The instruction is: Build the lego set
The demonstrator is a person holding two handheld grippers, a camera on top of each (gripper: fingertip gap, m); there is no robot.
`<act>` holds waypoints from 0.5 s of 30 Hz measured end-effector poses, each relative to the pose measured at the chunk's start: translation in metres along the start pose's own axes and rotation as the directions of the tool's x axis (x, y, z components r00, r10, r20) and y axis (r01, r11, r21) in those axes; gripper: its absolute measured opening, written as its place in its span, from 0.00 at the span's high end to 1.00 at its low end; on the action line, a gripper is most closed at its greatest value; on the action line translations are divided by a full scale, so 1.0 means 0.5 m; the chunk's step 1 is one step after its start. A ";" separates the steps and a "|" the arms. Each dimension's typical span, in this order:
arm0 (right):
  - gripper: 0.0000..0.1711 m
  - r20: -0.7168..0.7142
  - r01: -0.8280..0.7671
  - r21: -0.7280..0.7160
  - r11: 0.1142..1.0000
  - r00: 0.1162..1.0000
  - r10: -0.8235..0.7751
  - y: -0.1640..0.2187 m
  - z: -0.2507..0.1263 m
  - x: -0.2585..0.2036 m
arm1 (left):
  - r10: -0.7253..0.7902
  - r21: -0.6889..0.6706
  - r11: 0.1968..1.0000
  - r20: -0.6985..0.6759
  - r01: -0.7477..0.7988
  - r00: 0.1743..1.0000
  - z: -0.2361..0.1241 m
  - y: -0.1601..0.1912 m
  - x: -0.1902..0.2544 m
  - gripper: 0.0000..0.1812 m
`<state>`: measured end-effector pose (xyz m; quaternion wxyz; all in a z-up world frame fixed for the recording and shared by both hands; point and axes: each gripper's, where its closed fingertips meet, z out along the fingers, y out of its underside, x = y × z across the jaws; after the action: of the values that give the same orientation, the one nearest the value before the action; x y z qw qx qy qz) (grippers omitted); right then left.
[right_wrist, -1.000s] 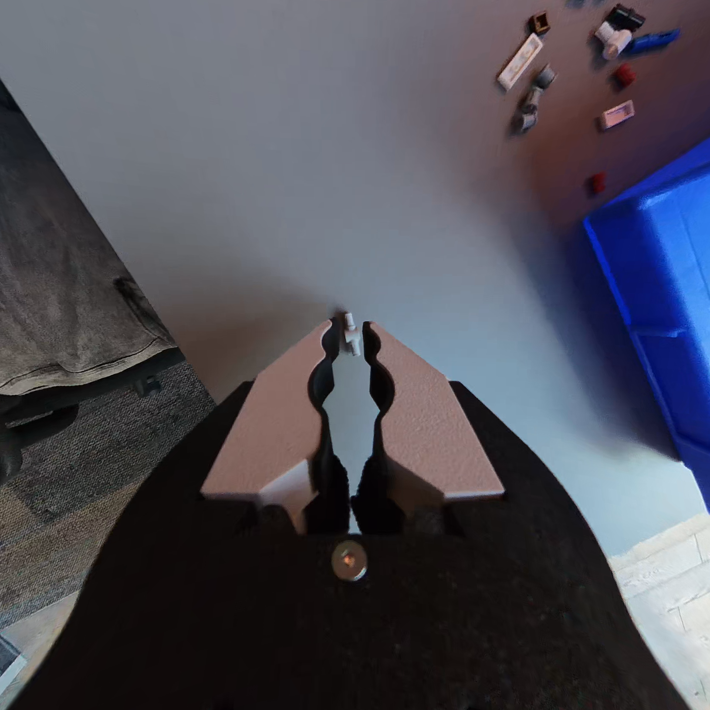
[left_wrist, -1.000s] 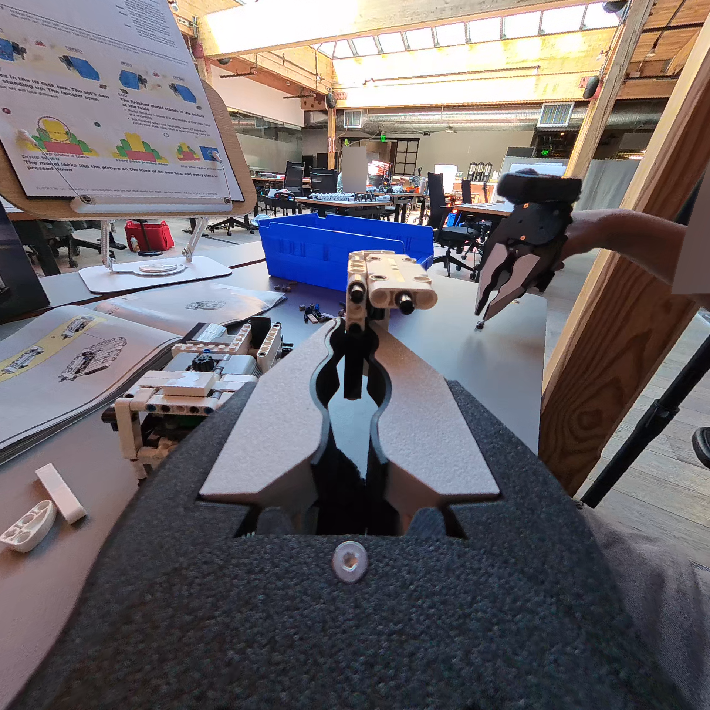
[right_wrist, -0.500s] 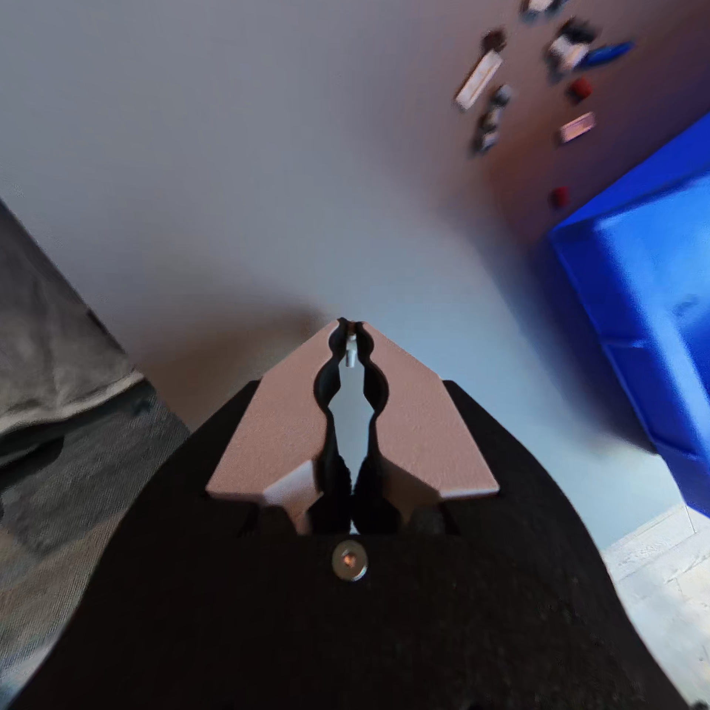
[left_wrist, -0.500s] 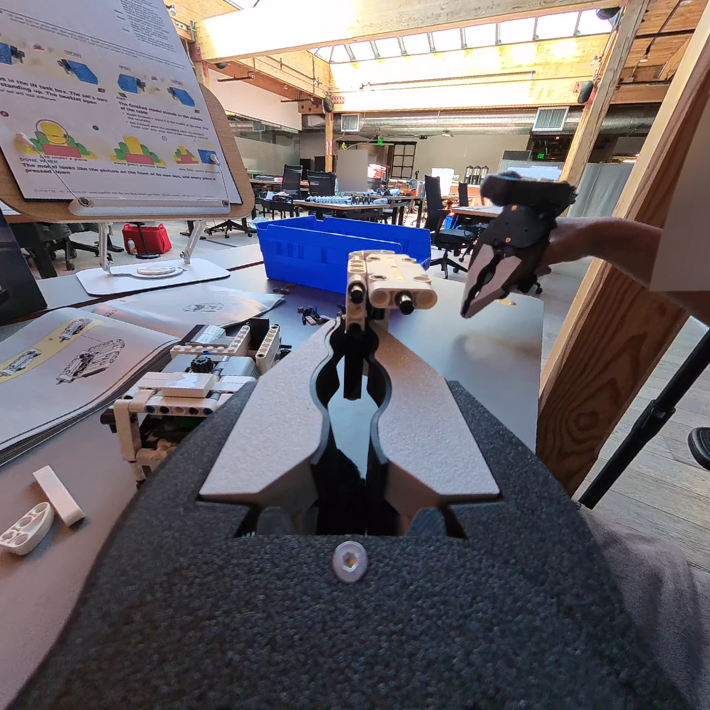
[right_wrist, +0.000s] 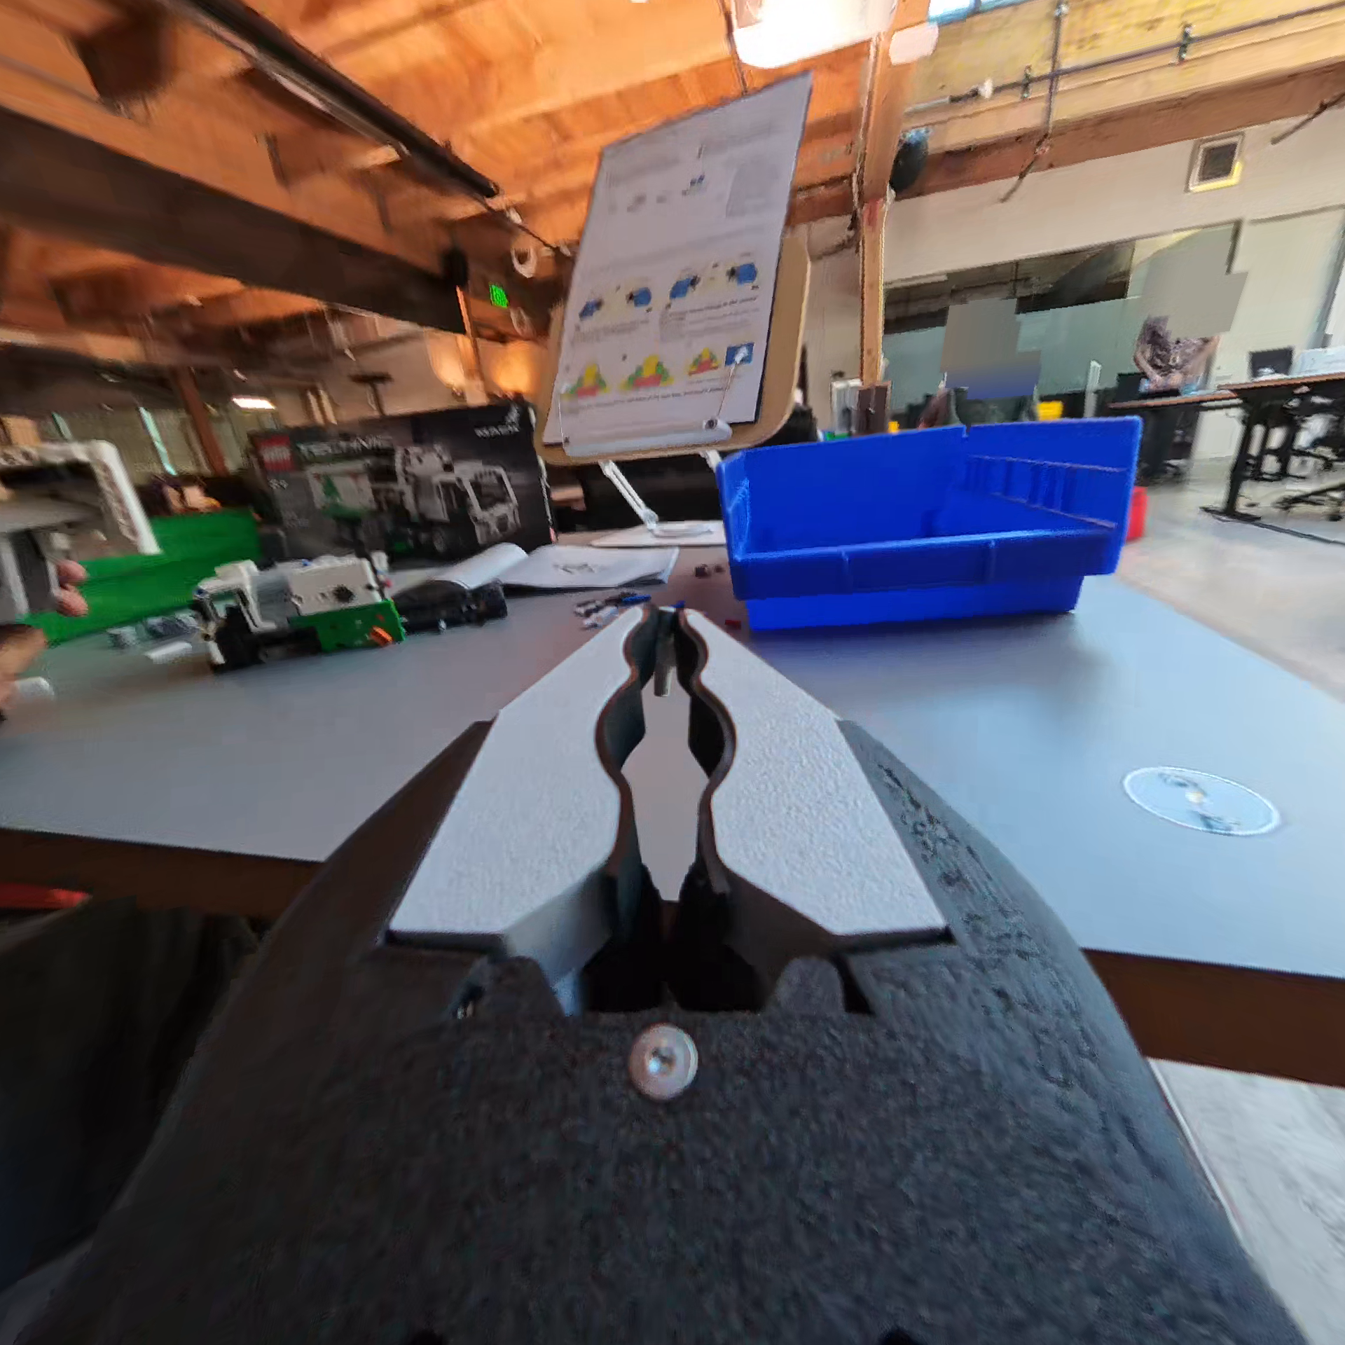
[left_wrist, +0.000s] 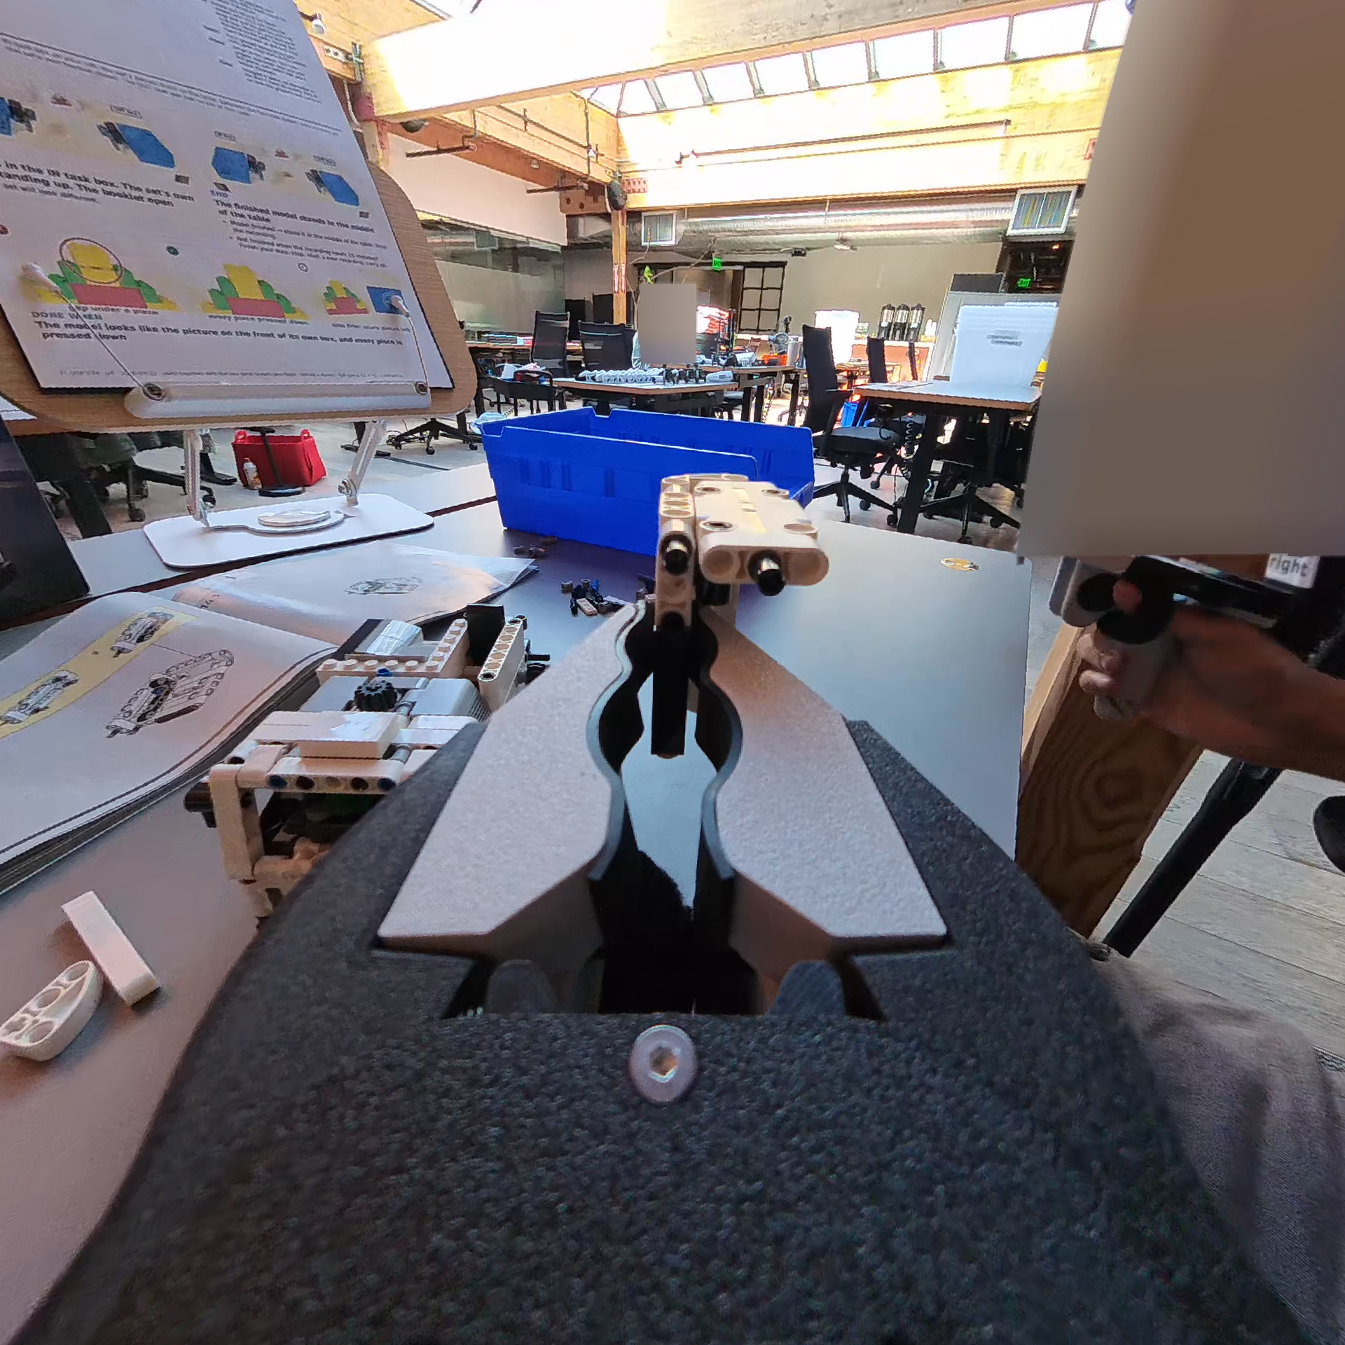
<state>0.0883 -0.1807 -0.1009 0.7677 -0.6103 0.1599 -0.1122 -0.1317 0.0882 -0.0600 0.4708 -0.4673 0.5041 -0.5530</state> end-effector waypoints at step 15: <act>0.98 -0.062 0.114 0.029 0.993 0.992 -0.112 0.070 -0.042 0.068 | -0.011 0.002 1.000 -0.004 0.011 1.000 0.000 -0.001 -0.001 0.97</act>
<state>0.1110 -0.2043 -0.1427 0.7647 -0.6024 0.1463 -0.1762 -0.1317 0.0888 -0.0595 0.4672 -0.4683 0.5021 -0.5571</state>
